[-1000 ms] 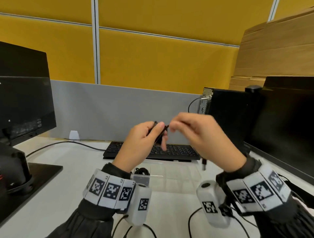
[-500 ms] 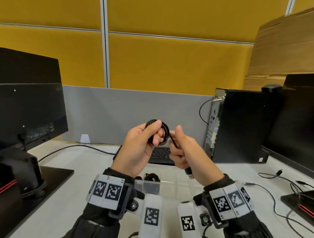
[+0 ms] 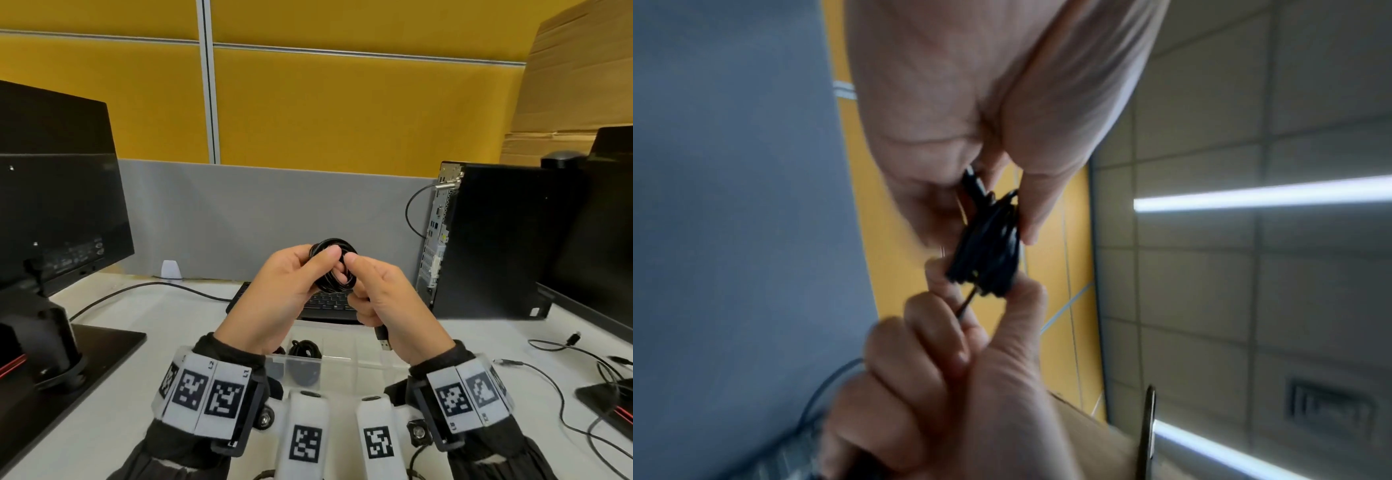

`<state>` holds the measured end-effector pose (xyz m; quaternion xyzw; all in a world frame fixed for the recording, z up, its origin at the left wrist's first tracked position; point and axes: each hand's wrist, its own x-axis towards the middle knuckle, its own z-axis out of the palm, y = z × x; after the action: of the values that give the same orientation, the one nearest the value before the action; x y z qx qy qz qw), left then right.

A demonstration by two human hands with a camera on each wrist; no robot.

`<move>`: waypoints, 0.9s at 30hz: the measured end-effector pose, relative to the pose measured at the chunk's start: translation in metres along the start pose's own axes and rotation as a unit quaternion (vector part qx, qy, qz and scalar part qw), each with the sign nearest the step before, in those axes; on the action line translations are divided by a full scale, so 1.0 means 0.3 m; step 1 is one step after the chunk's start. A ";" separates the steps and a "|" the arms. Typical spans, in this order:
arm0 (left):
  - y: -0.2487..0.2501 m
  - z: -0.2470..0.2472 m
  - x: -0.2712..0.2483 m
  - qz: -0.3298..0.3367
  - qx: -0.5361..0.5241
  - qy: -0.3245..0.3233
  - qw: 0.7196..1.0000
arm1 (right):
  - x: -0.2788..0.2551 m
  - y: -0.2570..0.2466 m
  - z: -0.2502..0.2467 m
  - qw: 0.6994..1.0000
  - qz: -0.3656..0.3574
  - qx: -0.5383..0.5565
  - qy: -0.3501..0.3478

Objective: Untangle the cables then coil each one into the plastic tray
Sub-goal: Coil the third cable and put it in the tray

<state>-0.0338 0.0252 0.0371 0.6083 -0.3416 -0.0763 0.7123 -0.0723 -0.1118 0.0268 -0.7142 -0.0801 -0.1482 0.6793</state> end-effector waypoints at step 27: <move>0.086 0.034 -0.057 0.074 0.076 -0.058 0.993 | -0.010 -0.048 -0.108 0.922 -0.149 -0.350 0.075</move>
<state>-0.0604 0.0324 0.0545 0.6282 -0.4311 -0.0327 0.6469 -0.0830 -0.1429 0.0405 -0.8728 -0.0778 -0.3196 0.3605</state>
